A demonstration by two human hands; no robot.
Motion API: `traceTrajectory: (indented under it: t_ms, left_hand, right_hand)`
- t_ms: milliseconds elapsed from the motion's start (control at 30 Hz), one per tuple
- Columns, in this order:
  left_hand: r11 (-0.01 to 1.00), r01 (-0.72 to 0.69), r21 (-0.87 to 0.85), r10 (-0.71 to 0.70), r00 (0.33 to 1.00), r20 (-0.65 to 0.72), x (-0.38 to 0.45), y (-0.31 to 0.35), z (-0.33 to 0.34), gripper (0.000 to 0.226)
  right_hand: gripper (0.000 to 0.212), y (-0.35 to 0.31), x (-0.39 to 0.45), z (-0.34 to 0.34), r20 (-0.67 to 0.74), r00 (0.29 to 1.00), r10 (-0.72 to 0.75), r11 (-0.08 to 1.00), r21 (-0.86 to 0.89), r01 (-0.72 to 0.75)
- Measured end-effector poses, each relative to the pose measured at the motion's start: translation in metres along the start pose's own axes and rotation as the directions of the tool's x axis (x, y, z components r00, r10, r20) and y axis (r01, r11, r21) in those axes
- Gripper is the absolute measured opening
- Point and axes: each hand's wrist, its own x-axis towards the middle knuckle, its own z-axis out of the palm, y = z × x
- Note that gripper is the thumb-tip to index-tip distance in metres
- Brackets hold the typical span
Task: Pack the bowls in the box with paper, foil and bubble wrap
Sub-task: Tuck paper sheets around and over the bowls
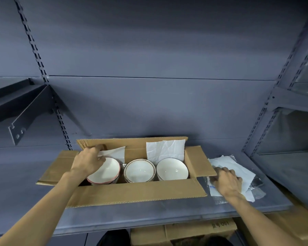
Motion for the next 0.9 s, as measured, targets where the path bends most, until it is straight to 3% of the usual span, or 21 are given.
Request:
traceTrajectory:
  t_ms: [133, 267, 400, 467, 567, 667, 733, 800, 900]
  left_hand:
    - [0.999, -0.041, 0.02, 0.042, 0.996, -0.074, -0.002, 0.009, 0.002, 0.016]
    - [0.984, 0.034, 0.175, -0.022, 0.997, -0.072, -0.001, 0.009, 0.001, 0.024]
    - [0.962, 0.133, 0.239, -0.091, 0.979, -0.18, -0.005, 0.014, -0.004, 0.025]
    - [0.96, 0.149, 0.238, -0.092, 0.967, -0.236, -0.008, 0.018, -0.006, 0.023]
    - [0.969, 0.109, 0.221, -0.052, 0.967, -0.248, -0.008, 0.018, -0.009, 0.019]
    - [0.981, 0.114, 0.158, -0.072, 0.966, -0.247, -0.007, 0.015, -0.009, 0.021]
    - [0.979, 0.163, 0.124, -0.122, 0.95, -0.289, -0.006, 0.015, -0.013, 0.021]
    - [0.979, 0.173, 0.11, -0.131, 0.939, -0.319, -0.005, 0.016, -0.018, 0.029]
    - [0.99, -0.088, -0.111, 0.055, 0.962, -0.268, -0.007, 0.023, -0.029, 0.034]
  right_hand:
    - [0.017, 0.005, 0.0, -0.005, -0.044, 0.996, 0.079, 0.993, 0.091, -0.074]
    - [0.019, 0.007, 0.006, -0.022, -0.265, 0.912, 0.313, 0.903, 0.38, -0.199]
    - [0.017, -0.013, 0.008, -0.057, -0.46, 0.81, 0.364, 0.841, 0.537, -0.073]
    - [0.018, -0.027, 0.009, -0.077, -0.529, 0.792, 0.304, 0.8, 0.593, 0.089]
    - [0.018, -0.059, -0.001, -0.099, -0.608, 0.792, 0.045, 0.702, 0.584, 0.408]
    - [0.02, -0.099, -0.017, -0.114, -0.695, 0.71, -0.113, 0.589, 0.529, 0.611]
    - [0.024, -0.126, -0.025, -0.119, -0.725, 0.671, -0.153, 0.52, 0.518, 0.679]
    - [0.028, -0.15, -0.032, -0.119, -0.701, 0.682, -0.208, 0.502, 0.522, 0.69]
    - [0.035, -0.18, -0.038, -0.111, -0.712, 0.638, -0.294, 0.486, 0.463, 0.741]
